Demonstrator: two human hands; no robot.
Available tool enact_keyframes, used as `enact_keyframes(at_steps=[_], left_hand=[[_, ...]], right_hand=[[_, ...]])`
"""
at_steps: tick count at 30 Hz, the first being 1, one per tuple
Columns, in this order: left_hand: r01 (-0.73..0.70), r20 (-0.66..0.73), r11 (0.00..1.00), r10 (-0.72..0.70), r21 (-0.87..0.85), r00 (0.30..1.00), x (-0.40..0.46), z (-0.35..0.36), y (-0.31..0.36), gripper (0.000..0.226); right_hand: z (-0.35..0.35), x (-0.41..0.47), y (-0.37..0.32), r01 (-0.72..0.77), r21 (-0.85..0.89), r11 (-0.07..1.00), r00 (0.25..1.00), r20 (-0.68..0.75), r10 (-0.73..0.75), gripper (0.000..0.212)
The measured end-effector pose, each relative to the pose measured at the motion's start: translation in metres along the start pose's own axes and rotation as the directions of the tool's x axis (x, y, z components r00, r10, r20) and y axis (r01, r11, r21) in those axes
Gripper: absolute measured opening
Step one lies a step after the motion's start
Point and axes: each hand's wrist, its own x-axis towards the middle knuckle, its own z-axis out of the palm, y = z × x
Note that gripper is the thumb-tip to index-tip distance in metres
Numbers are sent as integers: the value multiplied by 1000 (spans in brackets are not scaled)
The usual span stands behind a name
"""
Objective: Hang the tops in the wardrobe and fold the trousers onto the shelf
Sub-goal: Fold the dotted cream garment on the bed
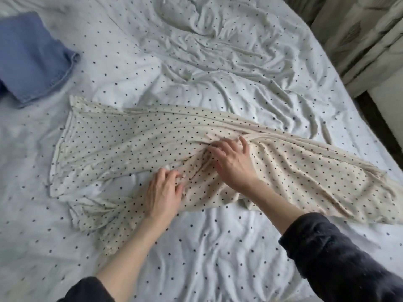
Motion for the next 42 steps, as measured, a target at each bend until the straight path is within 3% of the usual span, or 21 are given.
enact_keyframes(at_steps=[6, 12, 20, 24, 28, 31, 34, 37, 42], left_hand=[[10, 92, 999, -6, -44, 996, -19, -10, -24, 32], [-55, 122, 998, 55, -4, 991, -26, -12, -26, 36], [135, 221, 988, -115, -81, 969, -24, -42, -64, 23], [170, 318, 982, -135, -85, 938, 1, -80, -80, 7], [207, 359, 978, -208, 42, 910, 13, -108, -111, 11], [267, 328, 955, -295, 128, 897, 14, -122, -136, 15], [298, 206, 936, -333, 185, 920, 25, -142, -157, 17], [331, 97, 929, -350, 166, 932, 45, -160, -168, 19], [362, 30, 927, -367, 100, 930, 90, -182, -186, 23]], right_hand=[[3, 14, -44, 32, -93, 995, 999, 14, -31, 33], [1, 14, -73, 74, 0, 997, 997, -27, -74, 17], [17, 10, -100, 148, -95, 984, 980, 145, -134, 24], [18, 22, -114, 146, -14, 989, 987, 67, -145, 10], [2, 47, -122, 34, 54, 998, 998, 42, -37, 14], [-8, 62, -121, -1, 81, 997, 1000, 0, 1, 15], [-14, 81, -121, -85, 111, 990, 996, -19, 87, 21], [-16, 102, -124, -198, 137, 971, 979, -16, 202, 21], [-9, 135, -130, -295, 139, 945, 955, 28, 294, 20]])
